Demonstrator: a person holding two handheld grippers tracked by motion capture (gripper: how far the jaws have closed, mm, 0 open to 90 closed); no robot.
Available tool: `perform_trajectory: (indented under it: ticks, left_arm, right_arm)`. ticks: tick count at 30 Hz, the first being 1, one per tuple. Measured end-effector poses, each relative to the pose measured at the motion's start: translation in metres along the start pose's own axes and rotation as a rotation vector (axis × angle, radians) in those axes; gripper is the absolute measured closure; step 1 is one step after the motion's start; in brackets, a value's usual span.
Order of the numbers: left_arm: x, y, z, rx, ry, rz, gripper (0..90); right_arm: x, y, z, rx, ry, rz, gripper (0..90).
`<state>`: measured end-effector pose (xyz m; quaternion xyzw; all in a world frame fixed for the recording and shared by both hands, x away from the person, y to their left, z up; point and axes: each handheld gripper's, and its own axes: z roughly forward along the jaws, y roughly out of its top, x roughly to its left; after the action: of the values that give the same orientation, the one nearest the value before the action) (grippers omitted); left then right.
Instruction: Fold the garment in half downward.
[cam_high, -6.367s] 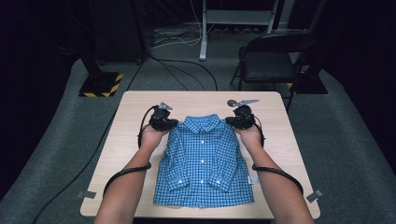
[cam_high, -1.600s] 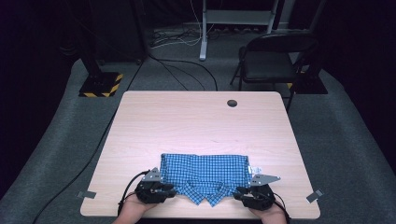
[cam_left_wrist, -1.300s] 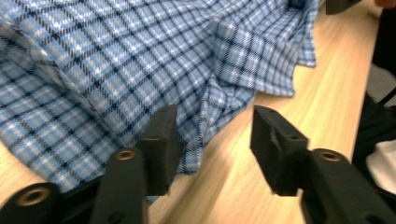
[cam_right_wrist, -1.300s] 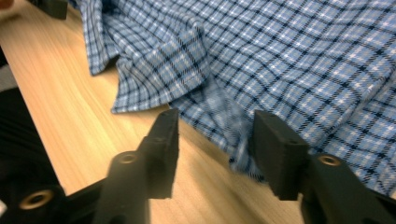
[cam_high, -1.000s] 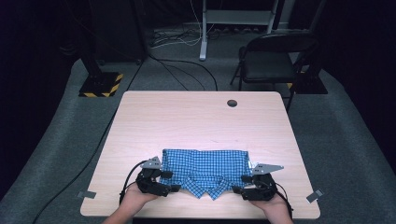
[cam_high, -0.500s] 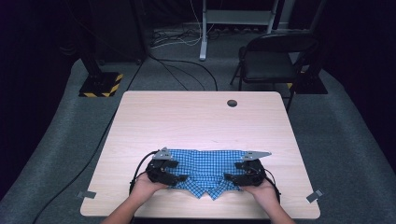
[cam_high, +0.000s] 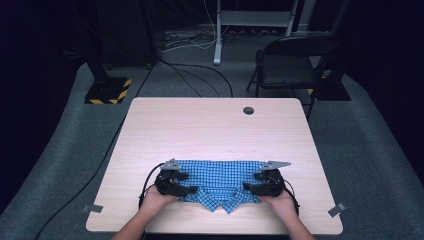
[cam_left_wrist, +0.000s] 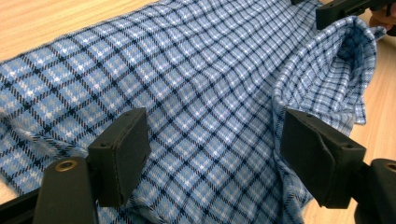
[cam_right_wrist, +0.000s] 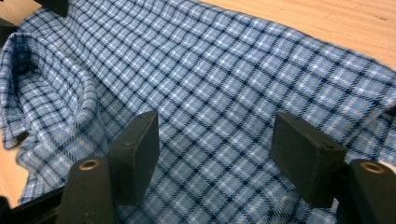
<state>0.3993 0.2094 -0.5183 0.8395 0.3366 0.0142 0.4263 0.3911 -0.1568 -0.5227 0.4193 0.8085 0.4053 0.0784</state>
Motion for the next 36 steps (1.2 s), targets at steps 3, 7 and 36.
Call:
perform_trajectory:
  ticks: [3, 7, 36]
  left_arm:
    - [-0.002, 0.007, -0.002, -0.002, 0.008, 0.021, 20.0]
    - [0.002, 0.015, -0.004, -0.022, 0.028, 0.02, 19.3]
    - [0.011, 0.003, -0.008, -0.02, 0.183, 0.12, 20.2]
  right_arm:
    - [0.001, 0.007, -0.006, -0.027, 0.005, 0.02, 26.4]
    - [-0.002, 0.018, -0.012, -0.068, 0.0, 0.032, 23.7]
    - [-0.012, 0.017, -0.001, -0.042, -0.05, -0.012, 23.0]
